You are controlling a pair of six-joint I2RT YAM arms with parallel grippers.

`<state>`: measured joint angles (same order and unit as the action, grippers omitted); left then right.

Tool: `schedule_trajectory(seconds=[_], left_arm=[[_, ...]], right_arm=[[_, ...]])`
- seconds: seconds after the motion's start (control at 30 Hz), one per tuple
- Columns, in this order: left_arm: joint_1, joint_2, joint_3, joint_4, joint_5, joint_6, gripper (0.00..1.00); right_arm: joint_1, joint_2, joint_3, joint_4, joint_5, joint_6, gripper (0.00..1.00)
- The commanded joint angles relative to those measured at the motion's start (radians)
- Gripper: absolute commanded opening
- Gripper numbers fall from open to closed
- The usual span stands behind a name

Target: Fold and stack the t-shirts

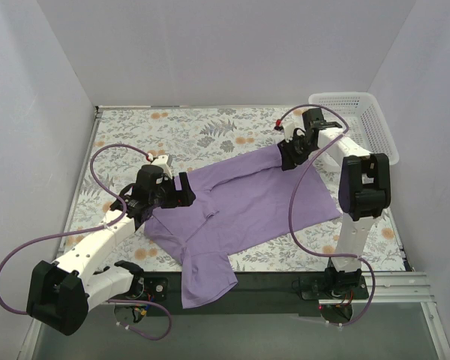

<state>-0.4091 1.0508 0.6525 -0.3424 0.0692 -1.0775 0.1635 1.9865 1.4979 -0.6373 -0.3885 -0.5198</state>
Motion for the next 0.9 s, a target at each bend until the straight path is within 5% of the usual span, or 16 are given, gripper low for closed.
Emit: schedule_trajectory(seconds=[0.0, 0.2, 0.33, 0.4, 0.53, 0.73, 0.87], left_arm=[[0.001, 0.0, 0.012, 0.022, 0.014, 0.008, 0.86], [0.001, -0.008, 0.007, 0.008, -0.038, -0.041, 0.86], [0.051, -0.012, 0.027, -0.056, -0.288, -0.146, 0.88], [0.14, -0.009, 0.024, -0.061, -0.246, -0.191, 0.89], [0.486, 0.038, 0.004, -0.01, -0.005, -0.249, 0.83], [0.599, 0.263, 0.061, 0.049, 0.047, -0.289, 0.77], [0.633, 0.396, 0.123, 0.074, 0.102, -0.263, 0.62]], right_arm=[[0.008, -0.072, 0.047, -0.042, -0.204, -0.045, 0.46], [0.079, -0.034, 0.117, -0.084, -0.392, -0.005, 0.44], [0.084, -0.026, 0.151, -0.084, -0.353, 0.014, 0.44], [0.08, -0.049, 0.141, -0.082, -0.325, 0.007, 0.44], [0.07, -0.129, 0.049, -0.076, -0.331, -0.029, 0.45], [0.056, -0.225, -0.143, -0.03, -0.388, -0.086, 0.46], [-0.001, -0.249, -0.166, -0.022, -0.45, -0.088, 0.46]])
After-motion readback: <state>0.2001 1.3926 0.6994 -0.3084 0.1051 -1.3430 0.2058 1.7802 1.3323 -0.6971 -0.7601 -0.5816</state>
